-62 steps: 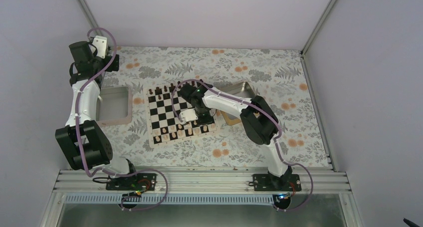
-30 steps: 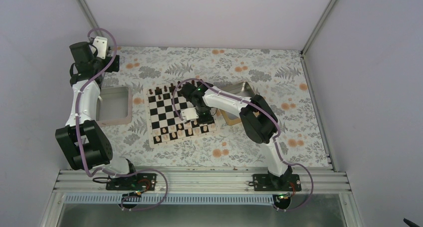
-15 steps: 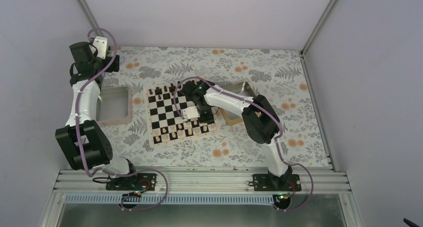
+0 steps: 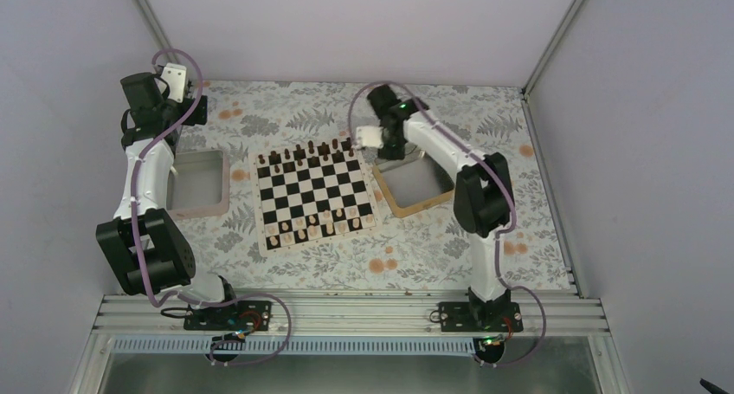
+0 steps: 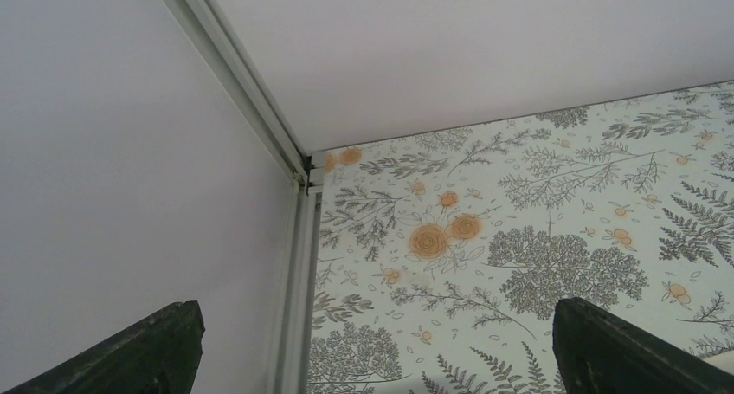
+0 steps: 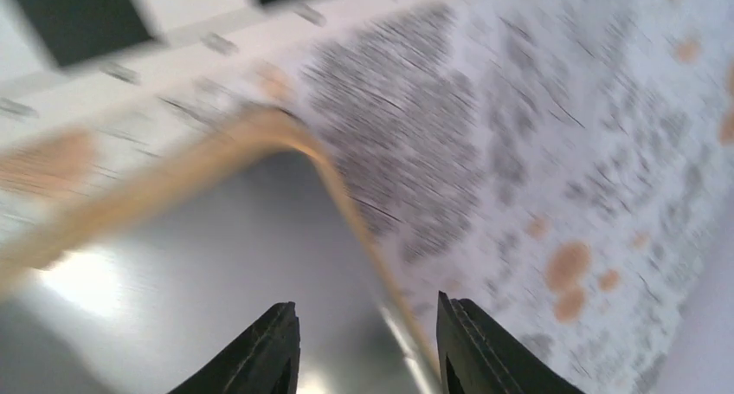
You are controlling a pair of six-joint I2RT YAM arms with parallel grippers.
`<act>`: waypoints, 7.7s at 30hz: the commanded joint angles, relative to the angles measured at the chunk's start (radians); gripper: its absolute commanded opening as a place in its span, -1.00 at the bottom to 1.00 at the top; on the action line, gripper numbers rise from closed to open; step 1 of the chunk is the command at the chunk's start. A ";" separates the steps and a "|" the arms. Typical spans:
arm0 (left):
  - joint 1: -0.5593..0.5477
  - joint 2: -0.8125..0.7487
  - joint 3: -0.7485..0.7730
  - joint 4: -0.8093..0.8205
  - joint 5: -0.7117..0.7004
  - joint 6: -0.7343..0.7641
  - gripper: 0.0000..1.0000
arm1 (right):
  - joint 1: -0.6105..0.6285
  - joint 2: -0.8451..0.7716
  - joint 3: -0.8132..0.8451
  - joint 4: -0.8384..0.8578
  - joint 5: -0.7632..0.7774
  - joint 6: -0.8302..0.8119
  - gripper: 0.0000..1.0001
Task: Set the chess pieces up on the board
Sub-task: Move the storage box to the center of the board, then pick up the chess piece from the storage box, then place the chess piece in the storage box.
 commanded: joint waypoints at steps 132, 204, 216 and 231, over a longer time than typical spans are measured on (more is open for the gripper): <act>-0.013 0.030 0.036 -0.031 -0.028 0.014 1.00 | -0.211 -0.449 -0.903 0.432 -0.686 0.082 0.15; -0.027 0.035 0.027 -0.019 -0.045 0.021 1.00 | -0.169 -0.342 -0.897 0.525 -0.666 0.101 -0.58; -0.037 0.045 0.027 -0.016 -0.038 0.020 1.00 | -0.198 -0.591 -0.974 0.542 -0.423 0.099 -0.57; -0.064 0.020 0.029 -0.014 -0.036 0.018 1.00 | -0.181 -0.749 -1.238 0.901 -0.120 0.026 -0.47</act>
